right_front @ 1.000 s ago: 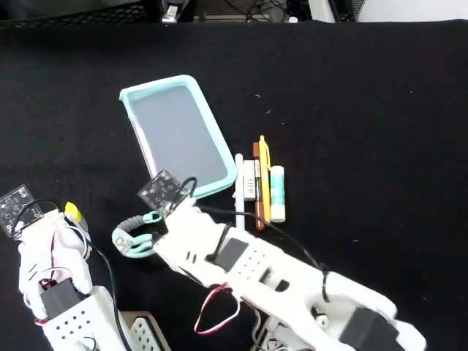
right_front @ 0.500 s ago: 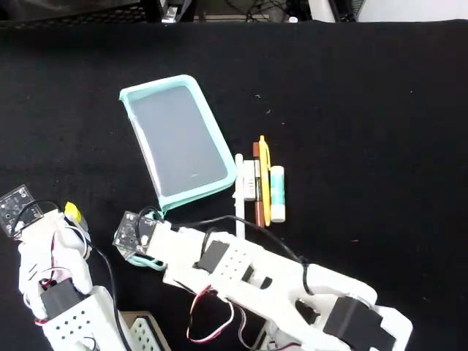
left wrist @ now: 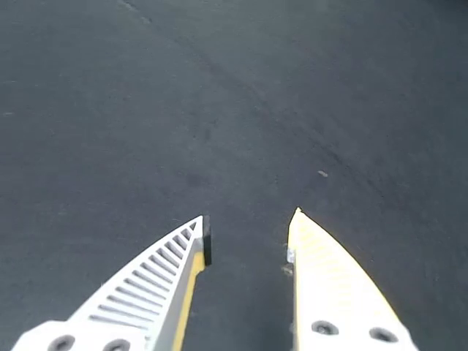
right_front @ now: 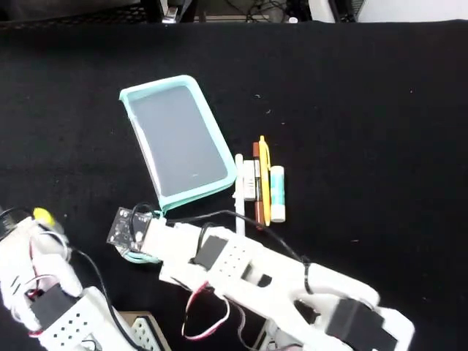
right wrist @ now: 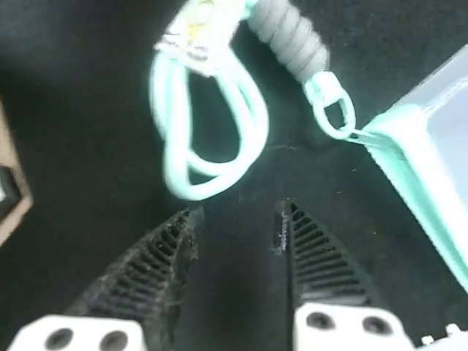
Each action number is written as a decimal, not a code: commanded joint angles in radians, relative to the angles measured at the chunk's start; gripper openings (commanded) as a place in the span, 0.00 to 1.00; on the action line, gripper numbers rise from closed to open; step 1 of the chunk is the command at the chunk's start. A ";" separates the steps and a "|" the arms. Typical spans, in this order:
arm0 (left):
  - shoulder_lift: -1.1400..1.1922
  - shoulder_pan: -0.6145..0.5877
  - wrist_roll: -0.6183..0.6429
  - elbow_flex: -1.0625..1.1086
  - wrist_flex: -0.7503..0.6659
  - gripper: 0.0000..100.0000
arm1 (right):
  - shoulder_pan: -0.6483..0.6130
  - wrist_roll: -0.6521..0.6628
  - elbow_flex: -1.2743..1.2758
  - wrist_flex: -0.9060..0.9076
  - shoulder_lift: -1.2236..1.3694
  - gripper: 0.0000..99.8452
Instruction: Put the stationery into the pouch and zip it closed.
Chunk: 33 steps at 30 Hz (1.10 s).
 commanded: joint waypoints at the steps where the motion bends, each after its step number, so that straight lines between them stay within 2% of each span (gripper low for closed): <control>1: -0.003 -0.018 0.002 -0.056 -0.023 0.20 | -0.028 0.005 -0.028 0.035 -0.119 0.18; 4: -0.003 0.025 0.002 -0.050 -0.023 0.20 | -0.072 0.002 0.045 -0.018 -0.193 0.18; 10: -0.003 0.039 0.002 -0.048 -0.023 0.20 | -0.095 0.006 0.194 -0.255 -0.188 0.18; 18: -0.005 0.042 0.002 -0.048 -0.023 0.20 | -0.091 -0.002 0.113 -0.336 0.021 0.18; 24: -0.005 0.044 0.002 -0.039 -0.023 0.20 | -0.091 0.002 0.025 -0.279 0.119 0.18; 26: -0.005 0.044 0.002 -0.039 -0.023 0.20 | -0.091 0.006 0.024 -0.282 0.122 0.15; 29: -0.005 0.044 0.002 -0.039 -0.023 0.20 | -0.040 0.008 0.019 -0.302 0.117 0.01; 33: -0.005 0.044 0.002 -0.038 -0.023 0.20 | 0.057 0.006 0.022 -0.316 0.111 0.01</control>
